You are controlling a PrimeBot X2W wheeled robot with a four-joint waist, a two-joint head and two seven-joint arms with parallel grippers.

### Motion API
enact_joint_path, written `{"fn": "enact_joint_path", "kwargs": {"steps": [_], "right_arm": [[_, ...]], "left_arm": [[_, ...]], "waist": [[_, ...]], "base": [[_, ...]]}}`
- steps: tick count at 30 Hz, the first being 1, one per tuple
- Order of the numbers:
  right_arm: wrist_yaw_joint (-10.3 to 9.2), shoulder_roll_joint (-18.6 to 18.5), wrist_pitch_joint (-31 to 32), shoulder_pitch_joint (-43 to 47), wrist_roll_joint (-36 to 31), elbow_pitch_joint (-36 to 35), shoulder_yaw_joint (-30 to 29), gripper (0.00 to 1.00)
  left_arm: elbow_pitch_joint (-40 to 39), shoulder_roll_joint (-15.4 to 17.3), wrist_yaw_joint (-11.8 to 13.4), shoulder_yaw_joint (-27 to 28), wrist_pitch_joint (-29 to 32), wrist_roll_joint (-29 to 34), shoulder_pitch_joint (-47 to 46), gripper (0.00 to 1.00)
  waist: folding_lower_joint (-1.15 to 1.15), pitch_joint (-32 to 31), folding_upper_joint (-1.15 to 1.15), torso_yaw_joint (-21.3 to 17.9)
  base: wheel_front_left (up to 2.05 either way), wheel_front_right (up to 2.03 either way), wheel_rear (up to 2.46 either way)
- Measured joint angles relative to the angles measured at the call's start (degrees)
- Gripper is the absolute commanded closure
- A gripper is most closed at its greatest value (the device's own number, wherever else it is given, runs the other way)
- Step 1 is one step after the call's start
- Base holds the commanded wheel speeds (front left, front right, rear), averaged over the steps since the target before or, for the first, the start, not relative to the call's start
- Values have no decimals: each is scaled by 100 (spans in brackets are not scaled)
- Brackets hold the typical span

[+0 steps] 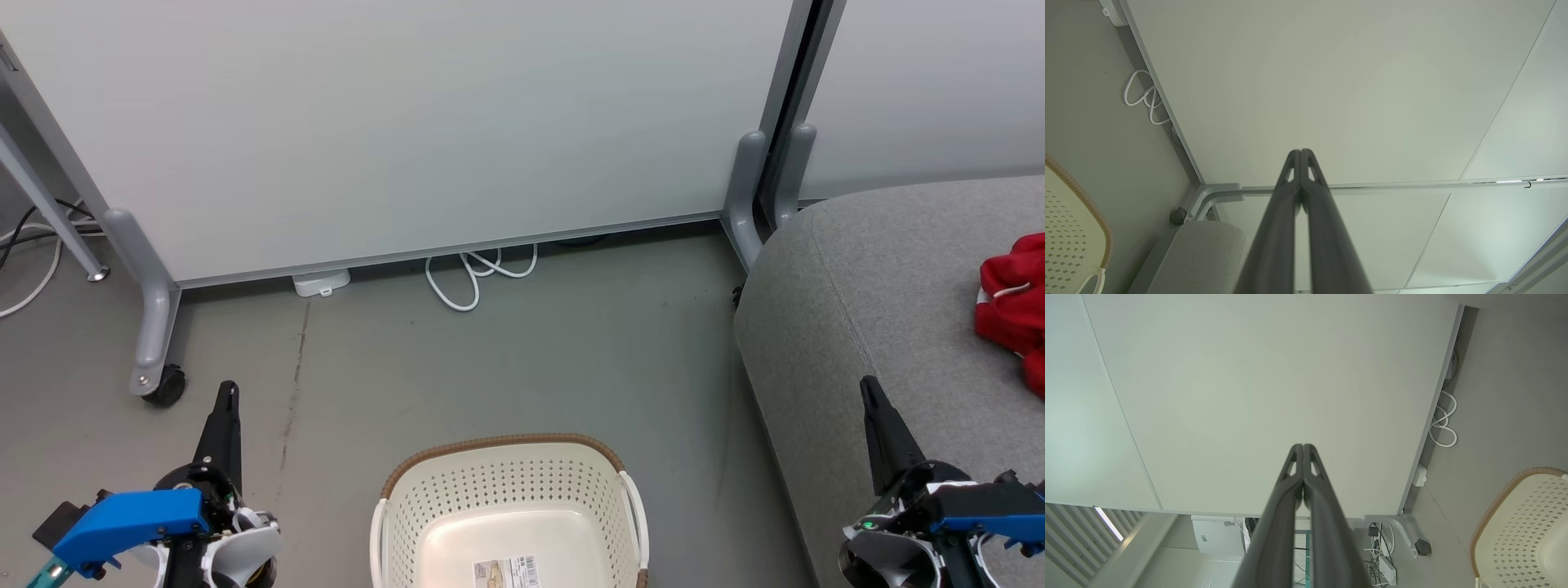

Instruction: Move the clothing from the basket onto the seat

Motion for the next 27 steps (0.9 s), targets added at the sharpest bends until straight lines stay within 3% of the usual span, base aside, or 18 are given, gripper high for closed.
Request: {"fn": "enact_joint_path", "kwargs": {"steps": [27], "right_arm": [[0,0,0,-1,0,-1,0,100]], "left_arm": [[0,0,0,0,1,0,-1,100]], "waist": [[0,0,0,0]], "base": [[0,0,0]]}}
